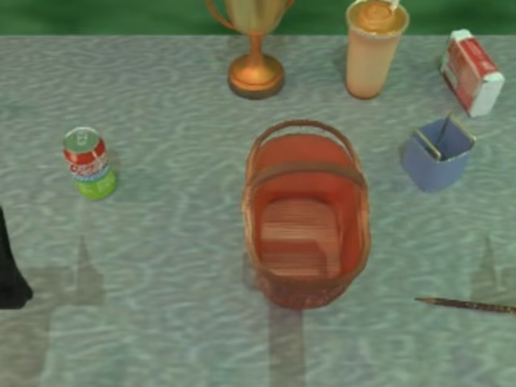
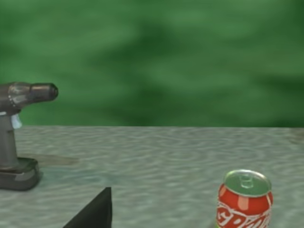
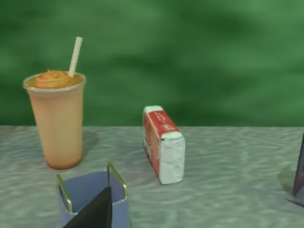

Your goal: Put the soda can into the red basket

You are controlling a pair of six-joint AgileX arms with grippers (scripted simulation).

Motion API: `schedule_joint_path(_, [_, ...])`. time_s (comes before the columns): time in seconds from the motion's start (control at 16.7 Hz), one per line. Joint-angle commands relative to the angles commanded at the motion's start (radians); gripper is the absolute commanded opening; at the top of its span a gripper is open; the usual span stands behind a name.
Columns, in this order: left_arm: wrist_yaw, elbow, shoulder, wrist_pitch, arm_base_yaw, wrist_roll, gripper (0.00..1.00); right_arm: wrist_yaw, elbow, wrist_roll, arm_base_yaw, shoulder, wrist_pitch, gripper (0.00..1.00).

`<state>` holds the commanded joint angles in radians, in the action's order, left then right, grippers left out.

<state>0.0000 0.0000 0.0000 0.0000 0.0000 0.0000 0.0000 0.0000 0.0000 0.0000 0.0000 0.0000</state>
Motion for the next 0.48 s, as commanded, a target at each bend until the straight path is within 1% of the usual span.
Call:
schedule_joint_path(0.24, [0.003, 0.030, 0.030, -0.023, -0.005, 0.014, 1.00, 0.000, 0.000, 0.000, 0.000, 0.000, 0.000, 1.00])
schedule_joint_path(0.48, [0.007, 0.209, 0.217, -0.153, -0.022, 0.087, 1.00, 0.000, 0.000, 0.000, 0.000, 0.000, 0.000, 1.00])
